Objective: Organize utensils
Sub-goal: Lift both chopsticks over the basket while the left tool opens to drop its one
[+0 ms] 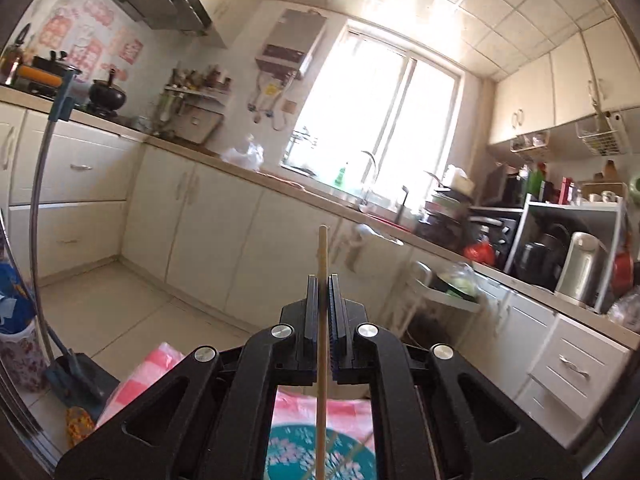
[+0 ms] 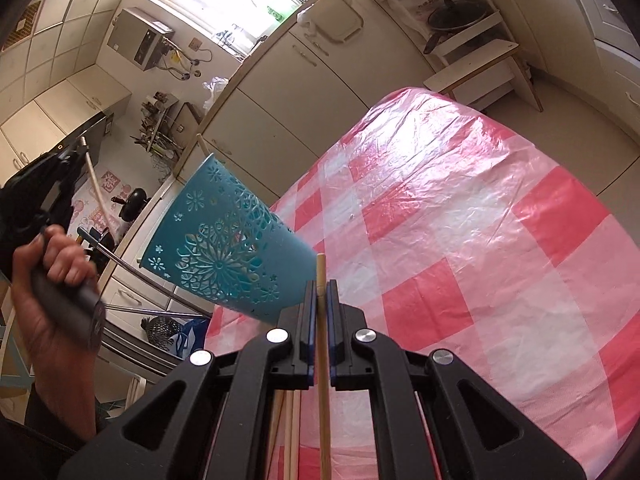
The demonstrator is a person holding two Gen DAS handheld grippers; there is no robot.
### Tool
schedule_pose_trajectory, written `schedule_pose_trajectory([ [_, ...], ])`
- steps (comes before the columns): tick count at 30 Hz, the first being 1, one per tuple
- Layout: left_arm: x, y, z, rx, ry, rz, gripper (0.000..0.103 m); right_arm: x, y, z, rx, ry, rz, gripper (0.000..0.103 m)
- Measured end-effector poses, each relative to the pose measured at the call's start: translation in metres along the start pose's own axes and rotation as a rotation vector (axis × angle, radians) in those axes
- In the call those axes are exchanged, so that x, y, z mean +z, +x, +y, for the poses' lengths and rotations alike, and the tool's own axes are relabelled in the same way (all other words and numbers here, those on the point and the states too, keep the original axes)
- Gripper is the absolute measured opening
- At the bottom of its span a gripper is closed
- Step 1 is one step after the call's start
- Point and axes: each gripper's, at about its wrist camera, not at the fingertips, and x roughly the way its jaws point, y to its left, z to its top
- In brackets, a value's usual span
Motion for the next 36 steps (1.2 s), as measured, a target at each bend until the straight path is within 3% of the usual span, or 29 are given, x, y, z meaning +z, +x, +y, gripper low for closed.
schedule_pose_trajectory([
  [6,-0.029,0.025,0.013,0.05,0.004,0.048,0.004,0.007,-0.008,0.003,0.004,-0.011,-0.048,0.005],
  [11,-0.06,0.011,0.017,0.089,0.073,0.049,0.004,0.01,-0.012,0.011,0.003,-0.046,-0.073,0.006],
  [18,-0.094,-0.016,0.019,0.063,0.139,0.119,0.005,0.011,-0.016,0.013,0.043,-0.063,-0.107,0.006],
  [22,-0.101,-0.044,0.024,0.05,0.178,0.135,0.012,0.016,-0.013,0.015,0.137,-0.093,-0.166,0.006],
  [26,-0.099,-0.075,0.035,0.055,0.14,0.137,0.02,0.027,-0.007,0.011,0.257,-0.019,-0.212,0.006],
  [31,-0.094,-0.109,0.048,0.055,0.076,0.14,0.023,0.054,-0.011,0.018,0.421,0.092,-0.343,0.006],
  [36,-0.091,-0.134,0.059,0.07,0.007,0.133,0.023,0.081,-0.014,0.026,0.565,0.221,-0.545,0.006],
])
